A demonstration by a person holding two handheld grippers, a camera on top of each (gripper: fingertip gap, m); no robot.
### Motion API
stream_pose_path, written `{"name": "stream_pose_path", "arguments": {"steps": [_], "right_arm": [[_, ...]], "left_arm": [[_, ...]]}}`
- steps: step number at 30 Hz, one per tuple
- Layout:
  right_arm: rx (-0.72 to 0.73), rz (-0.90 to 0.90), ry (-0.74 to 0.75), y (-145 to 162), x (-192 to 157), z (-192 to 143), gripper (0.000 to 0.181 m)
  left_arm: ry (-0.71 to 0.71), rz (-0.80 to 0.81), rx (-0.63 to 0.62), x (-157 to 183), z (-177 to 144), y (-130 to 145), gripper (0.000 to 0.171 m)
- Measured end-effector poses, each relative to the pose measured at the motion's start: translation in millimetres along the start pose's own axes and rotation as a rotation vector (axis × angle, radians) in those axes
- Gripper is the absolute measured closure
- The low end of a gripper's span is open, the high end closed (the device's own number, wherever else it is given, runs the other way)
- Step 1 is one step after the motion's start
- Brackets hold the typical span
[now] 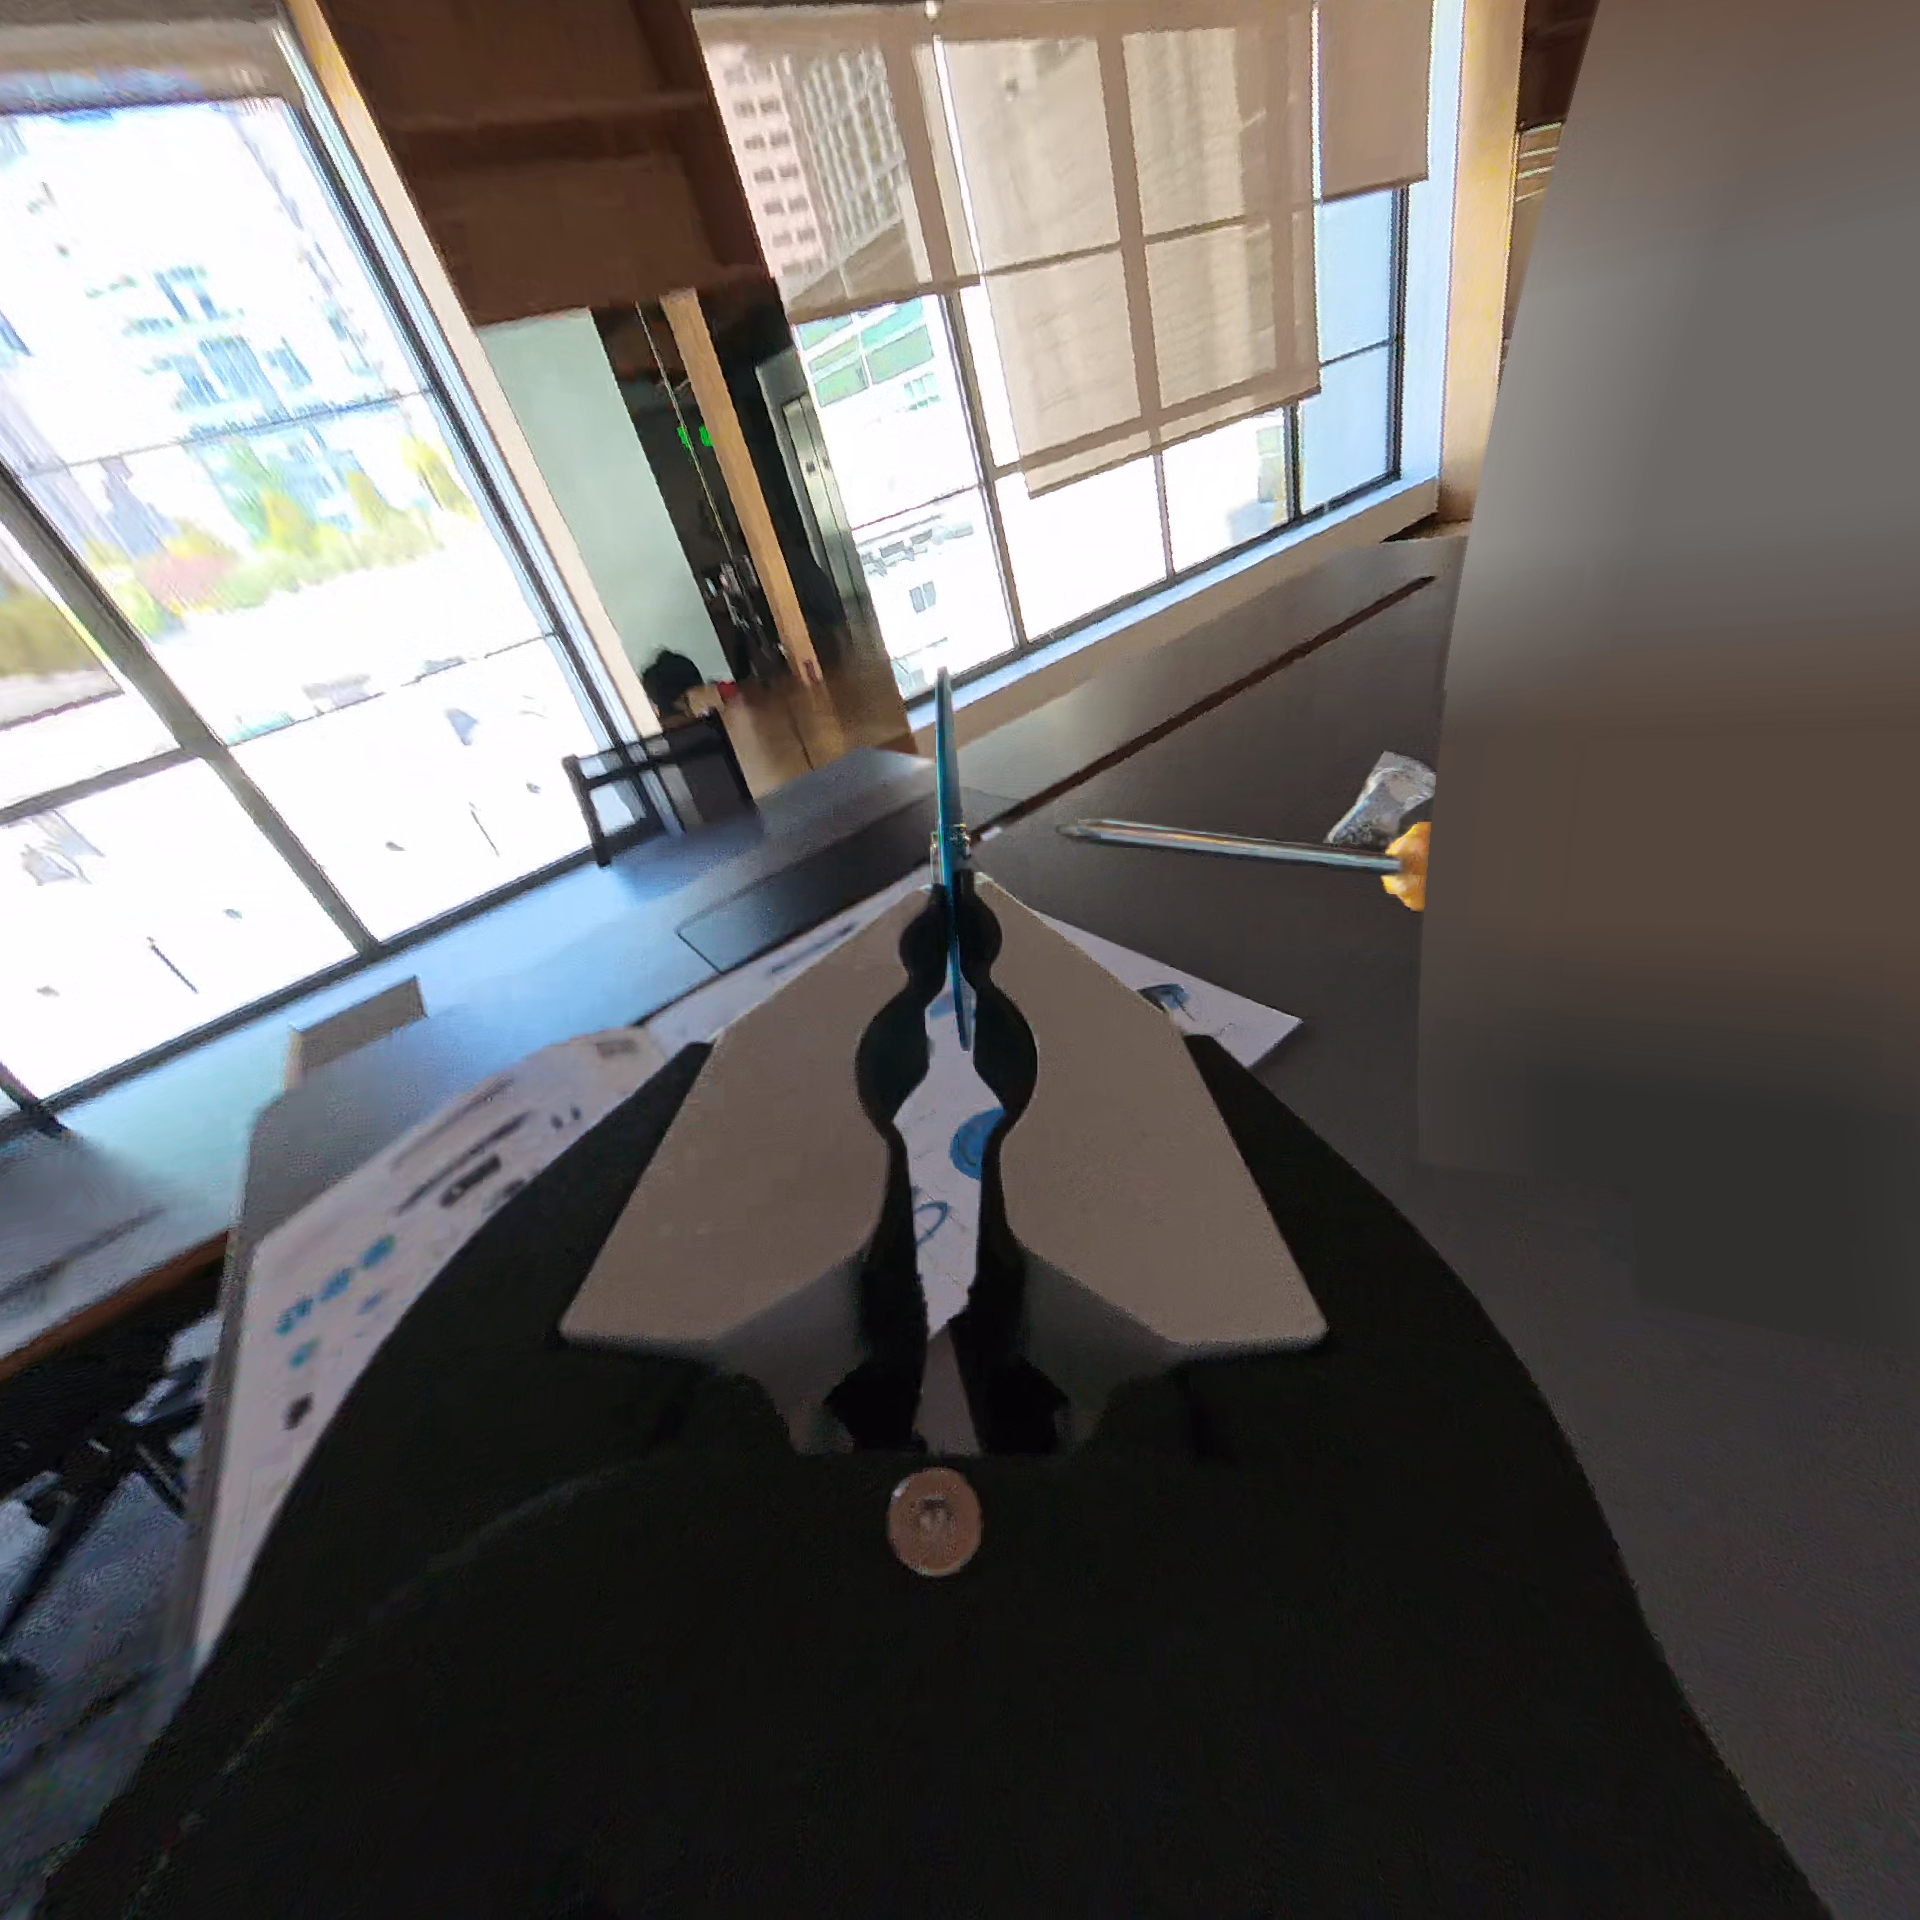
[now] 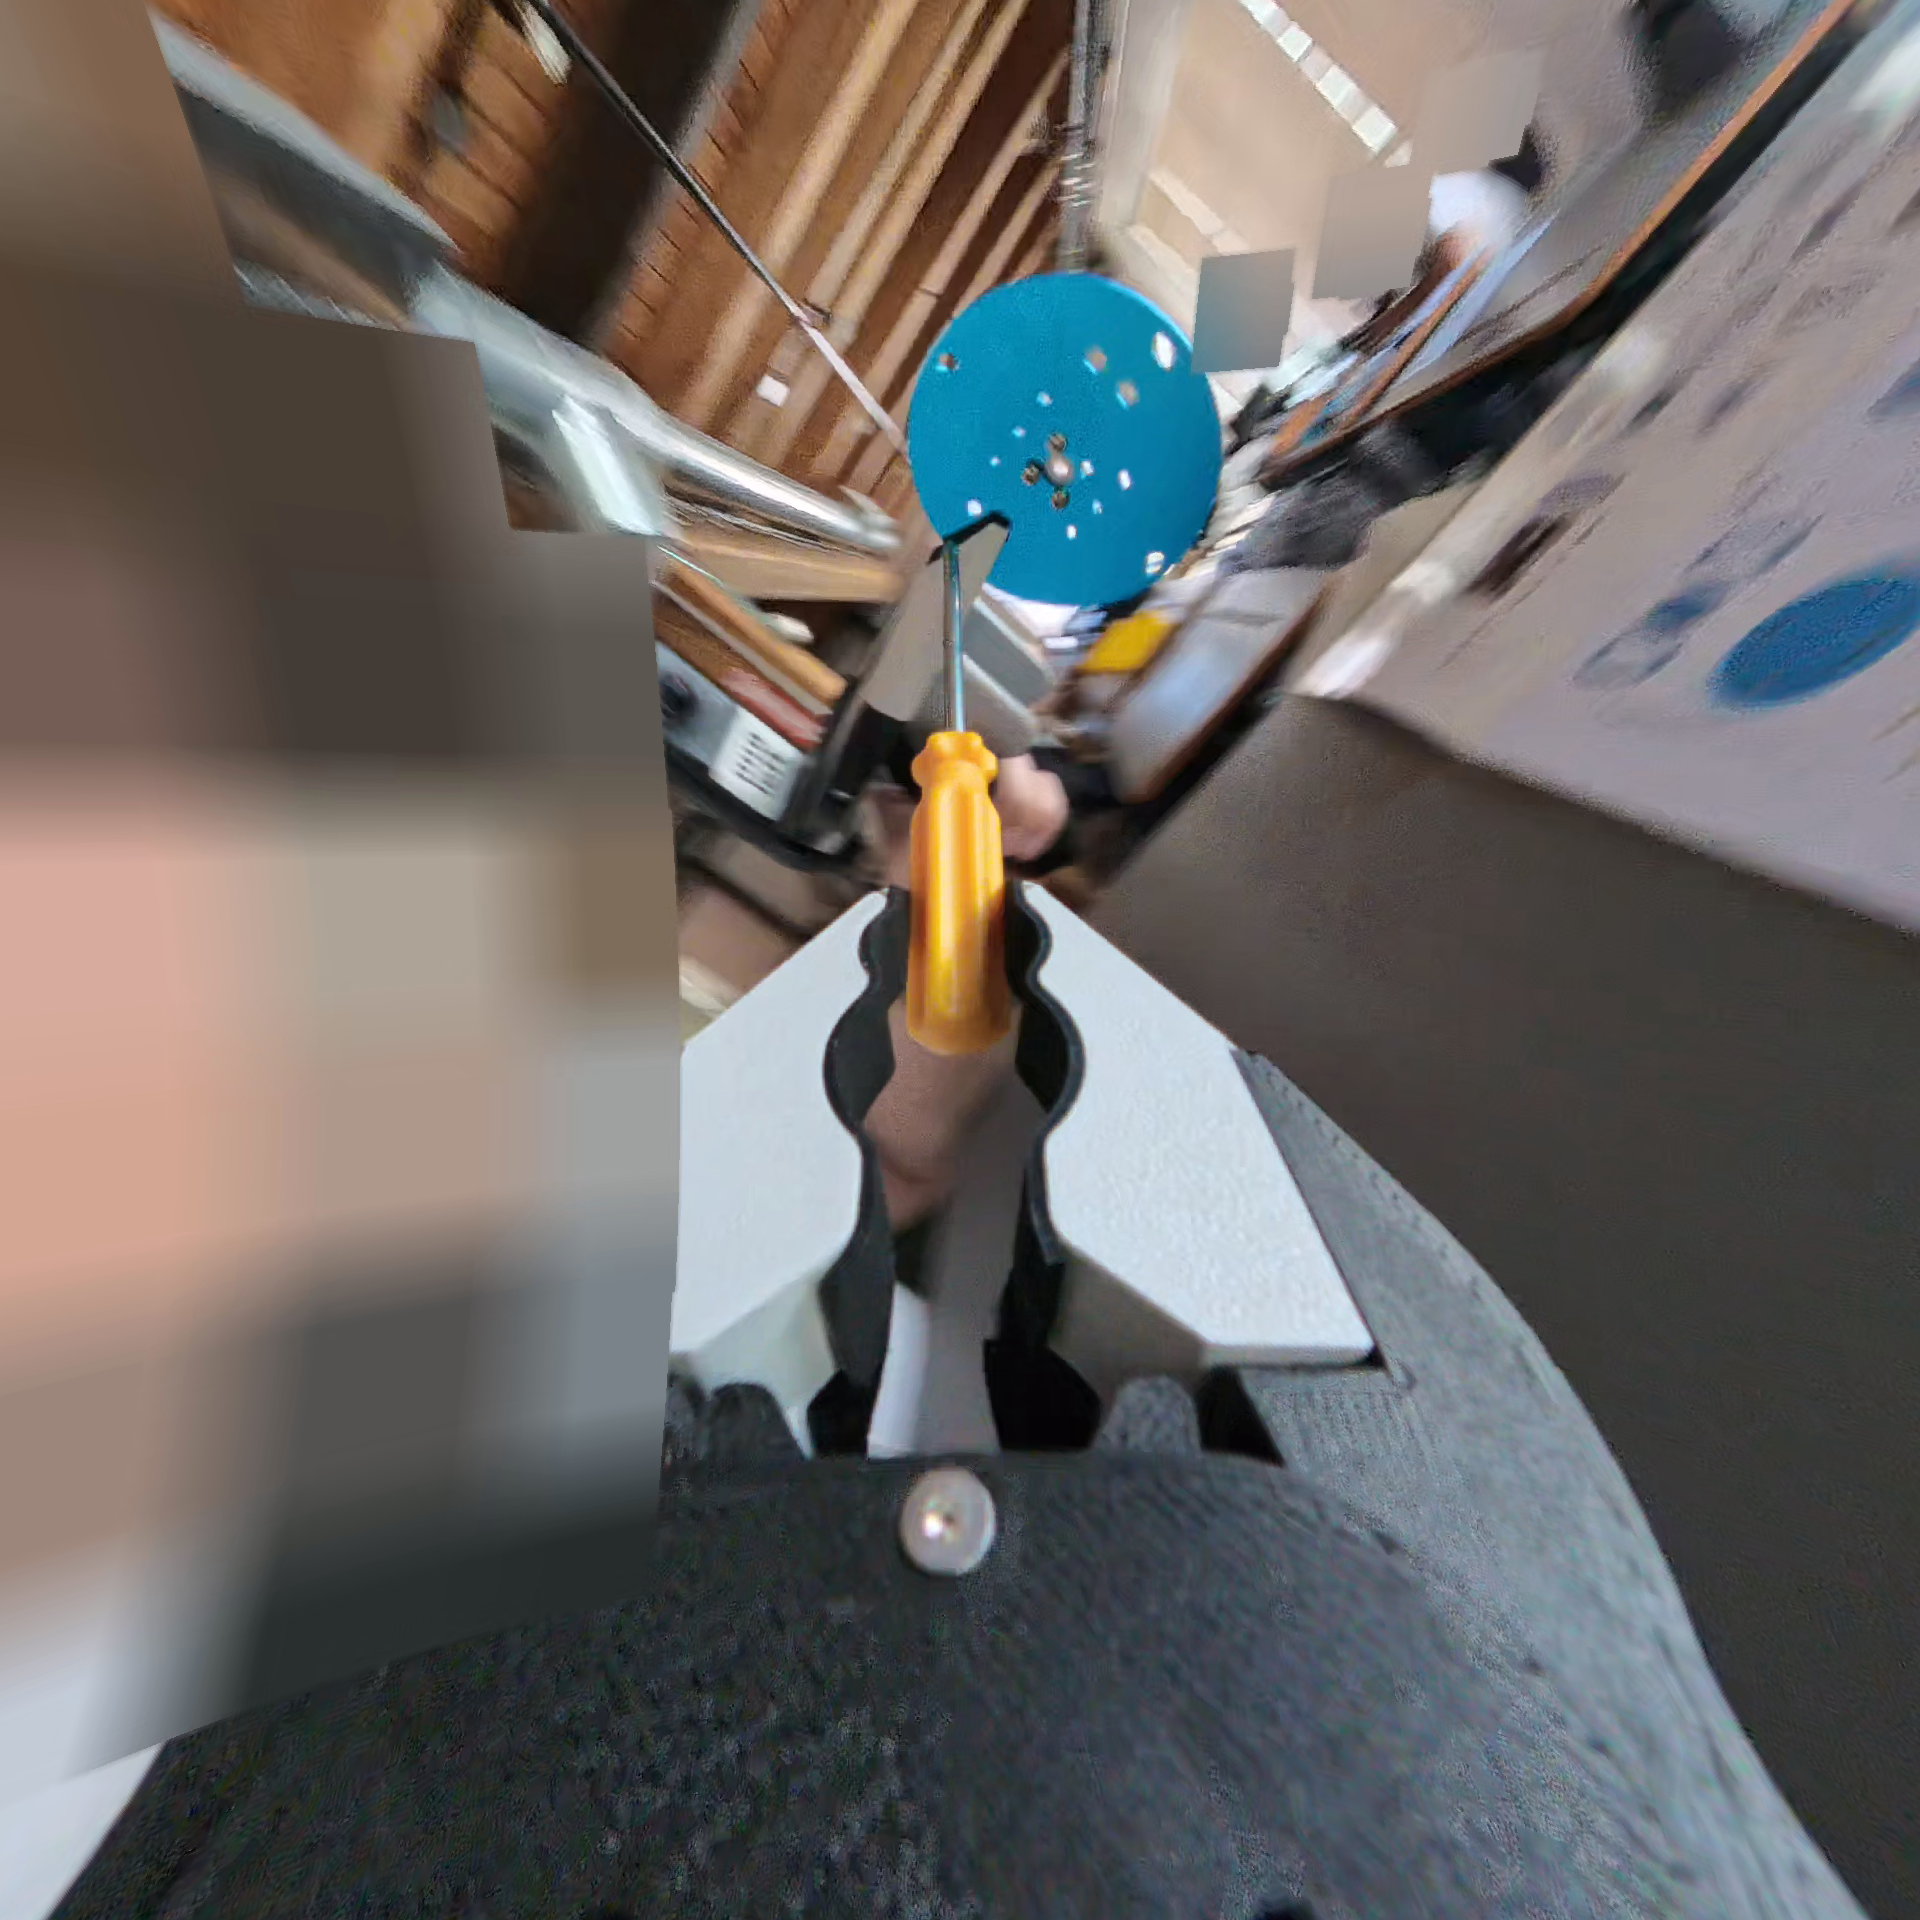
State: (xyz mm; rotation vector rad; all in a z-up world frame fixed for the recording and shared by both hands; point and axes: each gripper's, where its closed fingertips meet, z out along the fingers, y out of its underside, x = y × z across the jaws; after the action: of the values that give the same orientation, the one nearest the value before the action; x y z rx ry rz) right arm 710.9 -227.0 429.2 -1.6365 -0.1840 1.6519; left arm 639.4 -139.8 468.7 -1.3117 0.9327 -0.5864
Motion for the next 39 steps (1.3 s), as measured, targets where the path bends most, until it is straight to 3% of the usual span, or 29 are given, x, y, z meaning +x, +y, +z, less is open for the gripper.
{"name": "stream_pose_path", "arguments": {"steps": [1, 4, 6, 8, 12, 19, 30, 39], "right_arm": [[-0.018, -0.233, 0.128, -4, 5, -3, 0.164], [-0.087, -1.014, 0.570, -26, 19, -22, 0.164], [-0.169, -1.399, 0.739, -27, 18, -26, 0.164], [-0.262, -1.619, 0.814, -18, 22, -22, 0.164], [-0.416, -1.895, 0.906, -5, 37, -18, 0.164], [-0.549, -2.043, 0.979, 1, 54, -19, 0.164], [-0.635, -2.056, 0.945, 12, 64, -19, 0.164], [-0.655, -2.048, 0.936, 16, 66, -19, 0.164]], "left_arm": [[0.014, -0.045, -0.037, -2, 2, 7, 0.171], [0.035, -0.140, -0.142, -5, 8, 27, 0.171], [0.040, -0.165, -0.202, -5, 11, 39, 0.171], [0.062, -0.184, -0.272, -1, 14, 52, 0.171], [0.116, -0.226, -0.348, 12, 18, 68, 0.171], [0.163, -0.296, -0.470, 21, 18, 90, 0.171], [0.192, -0.331, -0.563, 26, 17, 109, 0.171], [0.196, -0.341, -0.567, 26, 17, 110, 0.171]]}}
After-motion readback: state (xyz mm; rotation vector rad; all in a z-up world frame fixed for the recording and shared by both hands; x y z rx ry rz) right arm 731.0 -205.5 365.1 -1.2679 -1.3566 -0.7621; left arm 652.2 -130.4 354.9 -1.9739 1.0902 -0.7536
